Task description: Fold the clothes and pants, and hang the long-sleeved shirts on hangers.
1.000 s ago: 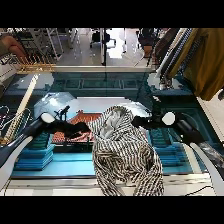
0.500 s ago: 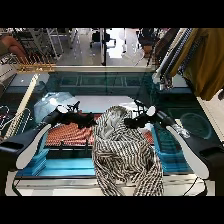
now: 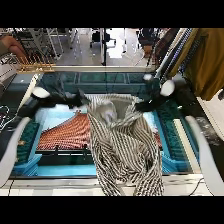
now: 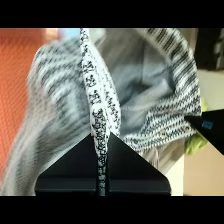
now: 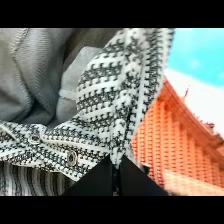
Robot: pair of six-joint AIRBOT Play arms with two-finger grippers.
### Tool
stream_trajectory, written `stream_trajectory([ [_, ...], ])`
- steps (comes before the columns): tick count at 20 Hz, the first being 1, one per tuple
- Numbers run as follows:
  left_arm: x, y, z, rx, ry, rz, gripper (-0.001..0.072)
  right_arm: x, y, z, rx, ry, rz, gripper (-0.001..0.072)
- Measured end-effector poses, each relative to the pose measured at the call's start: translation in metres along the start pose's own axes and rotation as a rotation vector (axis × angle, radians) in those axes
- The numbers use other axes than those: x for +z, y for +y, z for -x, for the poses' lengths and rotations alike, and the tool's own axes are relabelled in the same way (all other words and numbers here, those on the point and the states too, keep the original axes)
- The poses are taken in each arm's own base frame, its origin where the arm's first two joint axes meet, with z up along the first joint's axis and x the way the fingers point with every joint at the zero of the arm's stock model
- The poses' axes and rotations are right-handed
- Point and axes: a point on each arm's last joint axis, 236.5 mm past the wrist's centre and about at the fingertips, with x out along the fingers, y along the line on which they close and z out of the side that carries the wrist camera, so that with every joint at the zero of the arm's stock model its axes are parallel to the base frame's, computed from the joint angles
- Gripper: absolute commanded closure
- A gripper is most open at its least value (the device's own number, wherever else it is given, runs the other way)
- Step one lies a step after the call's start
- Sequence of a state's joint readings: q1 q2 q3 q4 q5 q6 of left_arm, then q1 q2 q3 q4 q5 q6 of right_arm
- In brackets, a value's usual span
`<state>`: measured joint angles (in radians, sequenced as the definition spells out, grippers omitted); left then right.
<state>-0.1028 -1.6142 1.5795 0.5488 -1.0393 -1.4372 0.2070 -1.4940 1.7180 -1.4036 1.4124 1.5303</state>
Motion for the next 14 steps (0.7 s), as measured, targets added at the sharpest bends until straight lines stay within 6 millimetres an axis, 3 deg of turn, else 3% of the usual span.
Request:
stream_trajectory([
  [2,0.044,-0.069,0.056,-0.065,-0.151,-0.139,0.0689,0.045,0.006,0.083,-0.035,-0.227,0.026,0.0665],
  [5,0.098,-0.189,0.168,-0.186,-0.464,-0.338,0.0689,0.106,0.024,0.229,-0.046,-0.718,0.053,0.0665],
  [7,0.109,-0.247,0.239,-0.254,-0.656,-0.422,0.0688,0.117,0.041,0.313,-0.005,-0.996,0.058,0.0665],
  [8,0.107,-0.264,0.263,-0.269,-0.715,-0.458,0.0688,0.114,0.049,0.339,0.026,-1.075,0.056,0.0664],
  [9,0.103,-0.271,0.276,-0.270,-0.740,-0.484,0.0687,0.110,0.054,0.351,0.049,-1.108,0.054,0.0664],
  [11,0.093,-0.262,0.271,-0.240,-0.704,-0.504,0.0687,0.102,0.058,0.343,0.075,-1.075,0.048,0.0664],
  [12,0.087,-0.247,0.256,-0.215,-0.648,-0.501,0.0687,0.099,0.058,0.324,0.083,-1.012,0.040,0.0665],
  [14,0.068,-0.208,0.217,-0.165,-0.505,-0.476,0.0687,0.090,0.058,0.267,0.109,-0.830,0.026,0.0666],
])
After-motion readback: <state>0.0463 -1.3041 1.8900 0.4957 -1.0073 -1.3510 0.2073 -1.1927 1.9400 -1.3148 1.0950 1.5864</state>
